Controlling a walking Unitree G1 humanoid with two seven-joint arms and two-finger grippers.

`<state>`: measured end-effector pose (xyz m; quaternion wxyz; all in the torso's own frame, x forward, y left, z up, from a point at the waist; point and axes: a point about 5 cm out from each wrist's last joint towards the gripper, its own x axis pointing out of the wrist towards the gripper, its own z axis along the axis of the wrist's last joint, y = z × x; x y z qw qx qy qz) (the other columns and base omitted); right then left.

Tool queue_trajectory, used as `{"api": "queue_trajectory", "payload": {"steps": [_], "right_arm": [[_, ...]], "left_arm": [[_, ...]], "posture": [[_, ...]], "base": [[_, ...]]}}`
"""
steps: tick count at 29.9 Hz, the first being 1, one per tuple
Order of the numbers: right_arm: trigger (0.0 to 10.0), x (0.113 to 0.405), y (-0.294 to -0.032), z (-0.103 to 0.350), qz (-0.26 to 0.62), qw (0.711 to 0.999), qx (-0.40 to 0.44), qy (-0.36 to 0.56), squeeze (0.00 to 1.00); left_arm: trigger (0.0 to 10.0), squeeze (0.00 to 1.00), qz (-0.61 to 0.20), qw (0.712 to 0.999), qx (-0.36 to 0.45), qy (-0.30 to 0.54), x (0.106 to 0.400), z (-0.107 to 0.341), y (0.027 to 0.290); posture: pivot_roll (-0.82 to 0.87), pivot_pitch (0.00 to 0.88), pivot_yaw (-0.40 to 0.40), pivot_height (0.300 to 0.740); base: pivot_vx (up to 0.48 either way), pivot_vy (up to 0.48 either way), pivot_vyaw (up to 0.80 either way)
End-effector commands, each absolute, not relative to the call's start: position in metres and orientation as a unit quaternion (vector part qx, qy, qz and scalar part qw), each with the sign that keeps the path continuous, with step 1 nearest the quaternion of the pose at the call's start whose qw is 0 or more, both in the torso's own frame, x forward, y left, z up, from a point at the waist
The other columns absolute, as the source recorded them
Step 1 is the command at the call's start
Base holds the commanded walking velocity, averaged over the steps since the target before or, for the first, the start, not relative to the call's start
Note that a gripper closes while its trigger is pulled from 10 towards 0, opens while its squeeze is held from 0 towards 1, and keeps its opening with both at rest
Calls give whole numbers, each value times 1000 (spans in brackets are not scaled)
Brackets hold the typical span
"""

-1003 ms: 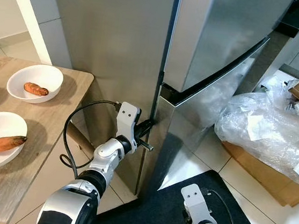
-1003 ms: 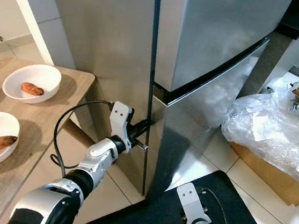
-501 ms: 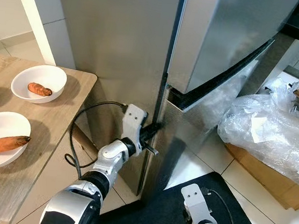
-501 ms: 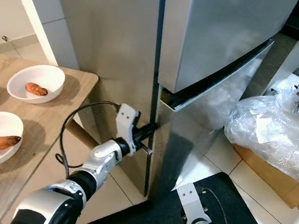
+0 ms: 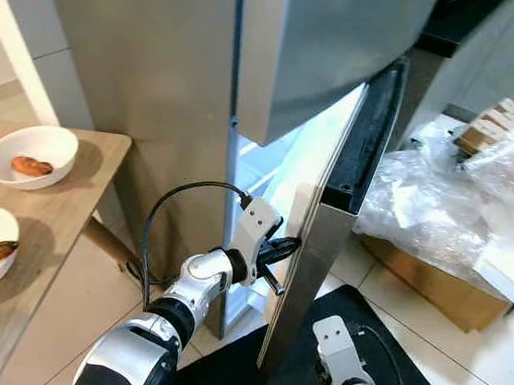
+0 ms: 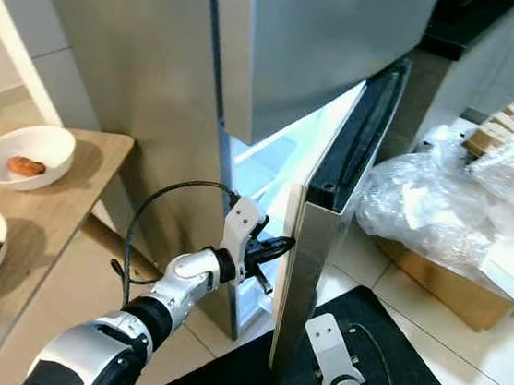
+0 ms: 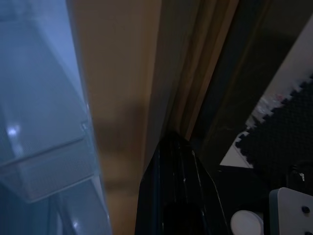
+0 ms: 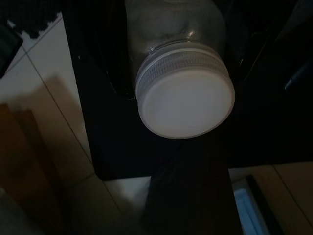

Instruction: Restocking fridge

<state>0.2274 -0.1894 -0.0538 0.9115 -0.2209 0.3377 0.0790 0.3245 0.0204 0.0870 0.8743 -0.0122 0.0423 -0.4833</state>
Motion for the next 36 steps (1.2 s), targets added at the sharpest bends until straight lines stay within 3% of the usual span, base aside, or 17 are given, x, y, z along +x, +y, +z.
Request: {"api": "queue_trajectory", "payload": {"steps": [1, 5, 8, 12, 15, 18, 24, 30, 36], "right_arm": [[10000, 225, -191, -54, 75, 913, -217, 337, 0], [10000, 223, -190, -56, 74, 913, -215, 339, 0], [10000, 222, -190, -56, 73, 913, -214, 339, 0], [10000, 219, -190, -58, 73, 912, -213, 343, 0], [10000, 219, -190, -59, 74, 912, -213, 344, 0], [10000, 219, -188, -59, 78, 911, -214, 345, 0], [10000, 222, -186, -57, 81, 911, -216, 343, 0], [10000, 224, -188, -56, 78, 911, -218, 341, 0], [10000, 221, -195, -57, 64, 909, -226, 345, 0]], "left_arm": [[10000, 0, -511, 857, -67, 5, 311, 102, -24], [10000, 0, -484, 872, -77, 1, 315, 92, 12], [10000, 0, -473, 877, -83, 2, 314, 89, 21], [10000, 0, -424, 901, -93, 14, 300, 68, 79], [10000, 0, -410, 907, -94, 15, 295, 65, 91], [10000, 0, -343, 934, -95, 27, 282, 54, 131], [10000, 0, -244, 964, -72, 73, 266, 25, 173], [10000, 0, -177, 976, -62, 109, 257, 11, 181], [10000, 0, -231, 963, -86, 112, 262, 14, 145]], "posture": [[-139, 103, 29, 740], [-136, 105, 38, 740], [-136, 106, 39, 740], [-125, 107, 37, 740], [-124, 107, 36, 740], [-114, 105, 27, 740], [-108, 100, 22, 740], [-112, 91, 21, 740], [-123, 86, 24, 740]], "base": [[0, 0, 0], [0, 0, 0], [0, 0, 0], [0, 0, 0], [0, 0, 0], [0, 0, 0], [0, 0, 0], [0, 0, 0], [0, 0, 0]]}}
